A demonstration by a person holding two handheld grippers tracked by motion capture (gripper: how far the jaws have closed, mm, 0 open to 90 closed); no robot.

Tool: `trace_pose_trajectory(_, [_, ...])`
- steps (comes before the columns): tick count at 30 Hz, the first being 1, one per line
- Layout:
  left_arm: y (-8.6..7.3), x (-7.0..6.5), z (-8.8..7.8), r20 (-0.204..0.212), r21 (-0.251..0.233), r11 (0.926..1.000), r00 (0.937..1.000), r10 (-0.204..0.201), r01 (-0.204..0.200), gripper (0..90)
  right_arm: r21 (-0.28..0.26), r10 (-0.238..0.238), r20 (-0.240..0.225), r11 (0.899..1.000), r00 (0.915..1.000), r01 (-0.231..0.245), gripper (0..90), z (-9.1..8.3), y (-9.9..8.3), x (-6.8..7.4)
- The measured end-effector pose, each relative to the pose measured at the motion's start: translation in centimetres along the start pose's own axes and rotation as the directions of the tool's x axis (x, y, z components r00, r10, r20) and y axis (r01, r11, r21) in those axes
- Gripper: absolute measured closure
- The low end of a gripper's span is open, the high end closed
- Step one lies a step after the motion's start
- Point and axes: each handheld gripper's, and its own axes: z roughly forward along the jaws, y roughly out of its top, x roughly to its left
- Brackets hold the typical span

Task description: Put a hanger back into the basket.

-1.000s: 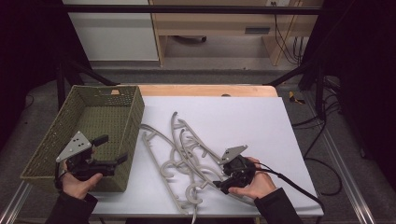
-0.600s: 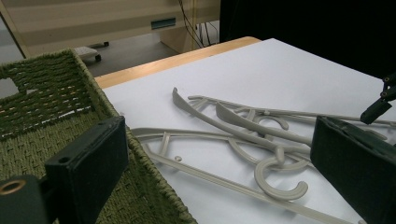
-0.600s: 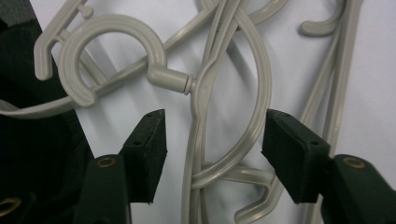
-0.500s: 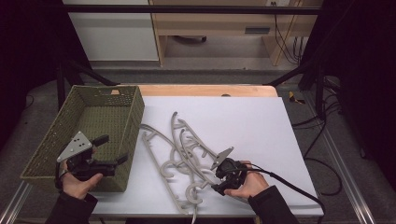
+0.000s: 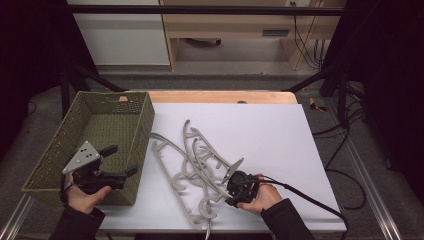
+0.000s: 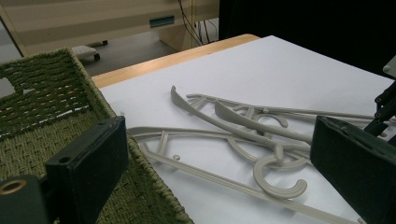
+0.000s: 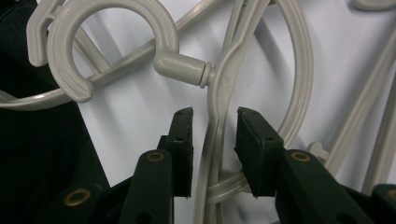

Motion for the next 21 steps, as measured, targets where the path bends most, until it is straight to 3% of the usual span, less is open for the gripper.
trace_pose_trajectory(8, [0.0, 0.0, 0.1, 0.0, 0.003, 1.0, 1.0, 0.0, 0.0, 4.4, 0.018, 0.017, -0.032, 1.0, 0.9994, -0.017, 77.7, 0.5, 0.1, -0.6])
trace_pose_trajectory(13, [-0.1, 0.0, 0.2, 0.001, 0.005, 1.0, 1.0, 0.001, -0.001, 4.4, 0.019, 0.063, -0.049, 0.998, 0.9968, -0.062, 79.3, 0.3, 0.2, -0.7])
trace_pose_trajectory(21, [-0.1, -0.1, 0.2, 0.003, 0.006, 1.0, 1.0, 0.004, -0.004, 4.6, 0.0, 0.073, -0.047, 0.997, 0.9962, -0.073, 82.3, -0.7, 0.2, -1.2])
